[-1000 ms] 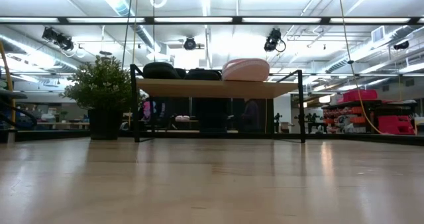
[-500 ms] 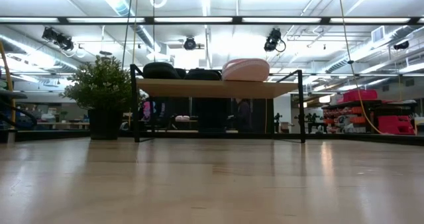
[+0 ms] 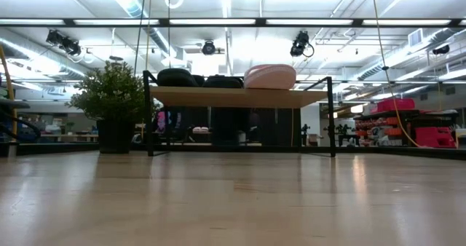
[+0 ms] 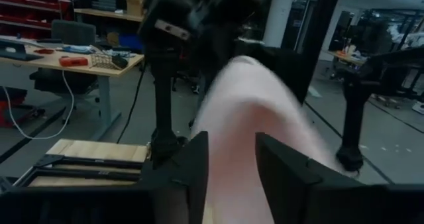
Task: Pick and place slides into the shelf
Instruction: Put the pink slide on the shelf
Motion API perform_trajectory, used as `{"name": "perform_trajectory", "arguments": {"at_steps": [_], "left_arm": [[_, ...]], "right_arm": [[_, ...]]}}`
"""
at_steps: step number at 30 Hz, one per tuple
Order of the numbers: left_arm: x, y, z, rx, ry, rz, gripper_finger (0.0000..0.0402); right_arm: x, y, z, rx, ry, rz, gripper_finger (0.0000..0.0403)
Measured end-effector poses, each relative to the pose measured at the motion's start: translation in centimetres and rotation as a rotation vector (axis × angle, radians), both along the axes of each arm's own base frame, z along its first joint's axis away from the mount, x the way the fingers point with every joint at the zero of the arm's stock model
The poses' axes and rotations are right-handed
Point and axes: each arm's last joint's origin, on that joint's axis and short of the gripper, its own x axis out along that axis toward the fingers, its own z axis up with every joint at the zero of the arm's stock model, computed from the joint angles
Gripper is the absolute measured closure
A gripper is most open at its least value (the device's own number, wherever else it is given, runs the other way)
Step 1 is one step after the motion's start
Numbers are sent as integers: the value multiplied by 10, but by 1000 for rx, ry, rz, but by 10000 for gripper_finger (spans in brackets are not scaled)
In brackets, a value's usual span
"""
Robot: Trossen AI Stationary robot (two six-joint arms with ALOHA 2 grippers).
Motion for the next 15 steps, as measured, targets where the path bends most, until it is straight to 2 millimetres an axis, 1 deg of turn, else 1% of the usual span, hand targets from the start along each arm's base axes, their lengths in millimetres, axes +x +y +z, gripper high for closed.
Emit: {"name": "perform_trajectory", "arguments": {"at_steps": [5,8,11,15], "left_arm": [[-22,6,12,4,-17,49,249],[-34,10,18,6,-36,99,241],[-41,13,22,11,-45,153,240],[-43,16,22,11,-41,233,246]], "right_arm": [[-13,-7,-4,-33,70,-73,362],[-21,-12,-7,-84,104,-155,366],[-27,-18,-9,-141,119,-268,365],[-30,-24,-12,-215,135,-435,363]]}}
